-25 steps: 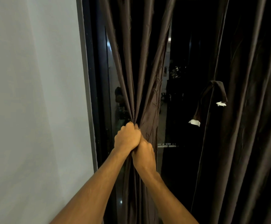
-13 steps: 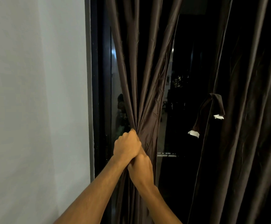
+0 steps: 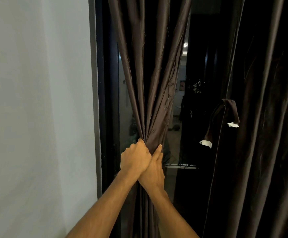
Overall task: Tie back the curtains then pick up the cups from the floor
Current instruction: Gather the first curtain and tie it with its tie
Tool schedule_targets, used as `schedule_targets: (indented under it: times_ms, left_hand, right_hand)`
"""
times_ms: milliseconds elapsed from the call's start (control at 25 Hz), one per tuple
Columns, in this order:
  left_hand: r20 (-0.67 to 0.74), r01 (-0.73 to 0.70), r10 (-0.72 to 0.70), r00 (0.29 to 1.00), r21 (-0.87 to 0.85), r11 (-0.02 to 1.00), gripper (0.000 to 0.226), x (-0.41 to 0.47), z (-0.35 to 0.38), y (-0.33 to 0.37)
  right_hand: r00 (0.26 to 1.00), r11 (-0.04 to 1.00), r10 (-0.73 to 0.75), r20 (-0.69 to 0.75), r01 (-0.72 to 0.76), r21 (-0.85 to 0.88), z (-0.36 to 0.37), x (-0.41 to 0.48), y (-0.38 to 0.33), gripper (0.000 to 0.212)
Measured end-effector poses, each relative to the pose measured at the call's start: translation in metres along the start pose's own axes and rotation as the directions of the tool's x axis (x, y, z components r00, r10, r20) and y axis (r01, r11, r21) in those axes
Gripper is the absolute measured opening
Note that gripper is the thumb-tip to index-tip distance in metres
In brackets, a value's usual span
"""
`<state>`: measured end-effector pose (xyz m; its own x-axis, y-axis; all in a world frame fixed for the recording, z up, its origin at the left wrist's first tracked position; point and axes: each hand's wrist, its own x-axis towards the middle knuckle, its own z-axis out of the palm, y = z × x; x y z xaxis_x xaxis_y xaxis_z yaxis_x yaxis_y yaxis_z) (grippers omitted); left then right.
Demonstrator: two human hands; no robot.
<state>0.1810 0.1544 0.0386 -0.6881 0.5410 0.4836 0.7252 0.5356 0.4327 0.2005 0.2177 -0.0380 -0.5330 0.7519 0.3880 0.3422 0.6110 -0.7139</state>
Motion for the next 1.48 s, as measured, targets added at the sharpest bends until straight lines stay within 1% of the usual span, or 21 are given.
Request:
schedule_targets:
  times_ms: [80, 120, 200, 280, 320, 360, 440, 520, 560, 600, 640, 760, 840, 920, 1040, 1120, 1200, 1280, 1320, 1400, 1480]
  left_hand:
    - [0.003, -0.023, 0.023, 1.0, 0.028, 0.999, 0.032, -0.001, -0.002, 0.0]
    - [0.001, -0.033, 0.033, 0.999, 0.036, 0.999, 0.033, -0.001, -0.002, -0.001]
    - [0.005, -0.022, 0.022, 1.0, 0.033, 0.999, 0.033, 0.002, -0.001, -0.003]
    - [0.036, 0.041, -0.04, 0.999, -0.022, 0.999, 0.037, 0.007, 0.002, -0.006]
    - [0.06, 0.093, -0.089, 0.994, -0.067, 0.993, 0.046, 0.01, 0.005, -0.009]
    - [0.088, 0.147, -0.137, 0.987, -0.122, 0.982, 0.06, 0.014, 0.008, -0.011]
    - [0.168, 0.239, -0.204, 0.964, -0.22, 0.946, 0.097, 0.023, 0.013, -0.015]
    - [0.254, 0.299, -0.22, 0.942, -0.334, 0.894, 0.126, 0.034, 0.015, -0.018]
    - [0.296, 0.325, -0.215, 0.931, -0.395, 0.859, 0.132, 0.04, 0.015, -0.02]
    - [0.338, 0.344, -0.2, 0.92, -0.447, 0.826, 0.131, 0.044, 0.013, -0.021]
    - [0.382, 0.36, -0.18, 0.907, -0.477, 0.802, 0.124, 0.047, 0.011, -0.021]
    - [0.496, 0.395, -0.133, 0.858, -0.472, 0.788, 0.09, 0.054, 0.01, -0.023]
    - [0.535, 0.401, -0.102, 0.839, -0.48, 0.78, 0.074, 0.061, 0.012, -0.024]
    - [0.546, 0.394, -0.062, 0.836, -0.517, 0.76, 0.068, 0.066, 0.016, -0.026]
    - [0.536, 0.392, -0.026, 0.844, -0.583, 0.711, 0.061, 0.069, 0.024, -0.027]
    - [0.522, 0.401, -0.033, 0.853, -0.613, 0.68, 0.053, 0.068, 0.028, -0.025]
    - [0.508, 0.4, -0.03, 0.861, -0.639, 0.658, 0.032, 0.065, 0.029, -0.024]
    - [0.496, 0.374, 0.007, 0.868, -0.665, 0.646, 0.025, 0.063, 0.031, -0.023]
    - [0.494, 0.372, 0.02, 0.869, -0.681, 0.63, 0.025, 0.062, 0.031, -0.024]
    - [0.492, 0.38, 0.028, 0.87, -0.705, 0.599, 0.027, 0.059, 0.029, -0.025]
    - [0.494, 0.379, 0.03, 0.869, -0.704, 0.6, 0.028, 0.056, 0.027, -0.026]
  right_hand:
    - [0.996, 0.999, -0.046, 0.07, 0.047, -0.01, 0.007, 0.002, -0.001, 0.095]
    - [0.995, 0.998, -0.062, 0.075, 0.064, -0.023, 0.011, 0.002, -0.001, 0.086]
    - [0.997, 0.998, -0.065, 0.046, 0.065, -0.006, 0.015, 0.002, -0.002, 0.07]
    - [0.995, 0.995, -0.101, -0.01, 0.101, 0.013, 0.015, 0.005, -0.003, 0.068]
    - [0.992, 0.992, -0.123, -0.024, 0.123, 0.001, 0.014, 0.006, -0.003, 0.066]
    - [0.99, 0.99, -0.138, -0.024, 0.137, -0.017, 0.014, 0.006, -0.002, 0.061]
    - [0.989, 0.988, -0.15, -0.011, 0.149, -0.024, 0.01, 0.004, -0.001, 0.049]
    - [0.99, 0.99, -0.139, 0.001, 0.139, 0.022, 0.008, 0.003, 0.001, 0.054]
    - [0.991, 0.99, -0.132, 0.003, 0.131, 0.05, 0.007, 0.004, 0.002, 0.06]
    - [0.992, 0.989, -0.129, 0.001, 0.129, 0.068, 0.005, 0.006, 0.003, 0.063]
    - [0.993, 0.99, -0.117, 0.002, 0.117, 0.078, 0.004, 0.007, 0.003, 0.061]
    - [0.998, 0.986, -0.031, 0.053, 0.022, 0.164, 0.003, 0.009, 0.003, 0.044]
    - [0.995, 0.976, 0.022, 0.097, -0.042, 0.212, 0.0, 0.012, 0.005, 0.031]
    - [0.992, 0.955, -0.007, 0.123, -0.03, 0.296, -0.004, 0.016, 0.01, 0.024]
    - [0.979, 0.874, -0.113, 0.167, 0.018, 0.486, -0.015, 0.018, 0.018, 0.034]
    - [0.972, 0.81, -0.165, 0.165, 0.038, 0.585, -0.023, 0.02, 0.019, 0.037]
    - [0.969, 0.762, -0.193, 0.156, 0.047, 0.646, -0.029, 0.018, 0.018, 0.039]
    - [0.966, 0.738, -0.194, 0.171, 0.028, 0.675, -0.034, 0.015, 0.019, 0.045]
    - [0.96, 0.724, -0.181, 0.213, -0.017, 0.69, -0.034, 0.013, 0.023, 0.048]
    - [0.926, 0.675, -0.133, 0.354, -0.177, 0.717, -0.036, 0.011, 0.035, 0.046]
    - [0.904, 0.594, -0.064, 0.422, -0.306, 0.744, -0.041, 0.014, 0.053, 0.032]
